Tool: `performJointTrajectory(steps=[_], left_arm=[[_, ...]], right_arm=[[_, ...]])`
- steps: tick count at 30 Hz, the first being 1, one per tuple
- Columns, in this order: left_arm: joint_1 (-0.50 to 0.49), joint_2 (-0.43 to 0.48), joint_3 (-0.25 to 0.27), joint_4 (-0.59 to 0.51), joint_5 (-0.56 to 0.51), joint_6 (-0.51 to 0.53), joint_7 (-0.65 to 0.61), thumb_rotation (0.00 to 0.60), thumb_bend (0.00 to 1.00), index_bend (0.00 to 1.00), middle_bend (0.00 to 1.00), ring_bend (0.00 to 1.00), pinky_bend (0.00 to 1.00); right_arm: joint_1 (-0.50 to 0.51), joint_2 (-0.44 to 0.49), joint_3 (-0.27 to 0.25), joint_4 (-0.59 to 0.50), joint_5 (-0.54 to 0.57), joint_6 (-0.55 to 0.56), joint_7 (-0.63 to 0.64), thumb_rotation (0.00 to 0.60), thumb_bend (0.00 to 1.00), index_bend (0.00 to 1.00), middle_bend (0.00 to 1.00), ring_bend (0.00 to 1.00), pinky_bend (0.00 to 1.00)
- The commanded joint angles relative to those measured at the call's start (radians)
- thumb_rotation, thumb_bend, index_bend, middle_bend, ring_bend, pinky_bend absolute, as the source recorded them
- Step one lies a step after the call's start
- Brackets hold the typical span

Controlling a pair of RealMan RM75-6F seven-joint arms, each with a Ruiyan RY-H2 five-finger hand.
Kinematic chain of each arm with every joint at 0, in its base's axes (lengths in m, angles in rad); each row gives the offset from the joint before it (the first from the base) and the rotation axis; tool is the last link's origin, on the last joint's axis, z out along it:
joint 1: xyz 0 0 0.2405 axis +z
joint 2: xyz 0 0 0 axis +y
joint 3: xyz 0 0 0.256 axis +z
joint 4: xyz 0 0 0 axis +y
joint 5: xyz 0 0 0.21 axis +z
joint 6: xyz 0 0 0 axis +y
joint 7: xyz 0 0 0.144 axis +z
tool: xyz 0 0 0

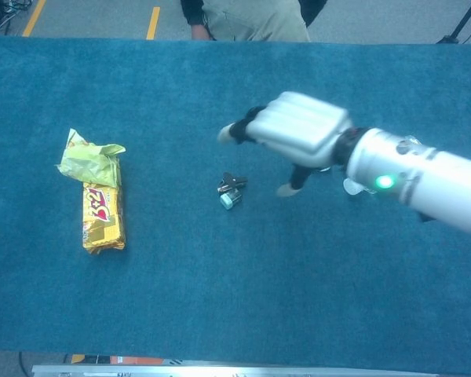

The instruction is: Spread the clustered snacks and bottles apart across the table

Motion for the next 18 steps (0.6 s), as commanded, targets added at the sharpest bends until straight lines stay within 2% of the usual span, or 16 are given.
performJointTrajectory(steps=[1,11,18], left_arm=[[0.015,0.007,0.002,-0.001,0.008,0.006,-0.006,0.600,0.32,0.02,0.08,0.04,0.20],[0.045,0.016,-0.009,-0.008,0.033,0.014,-0.011,0.600,0.32,0.02,0.08,0.04,0.19],[0.059,0.012,-0.016,-0.002,0.038,0.008,-0.019,0.600,0.32,0.02,0.08,0.04,0.19]], right_arm=[[0.038,-0.048,-0.020,0.018,0.026,-0.004,-0.042,0.600,0.00,0.19,0.29,0.23,0.44],[0.110,-0.144,-0.081,0.071,0.118,0.020,-0.152,0.600,0.00,0.19,0.30,0.26,0.44],[0.140,-0.190,-0.110,0.116,0.172,0.038,-0.170,0.600,0.00,0.19,0.30,0.26,0.44]])
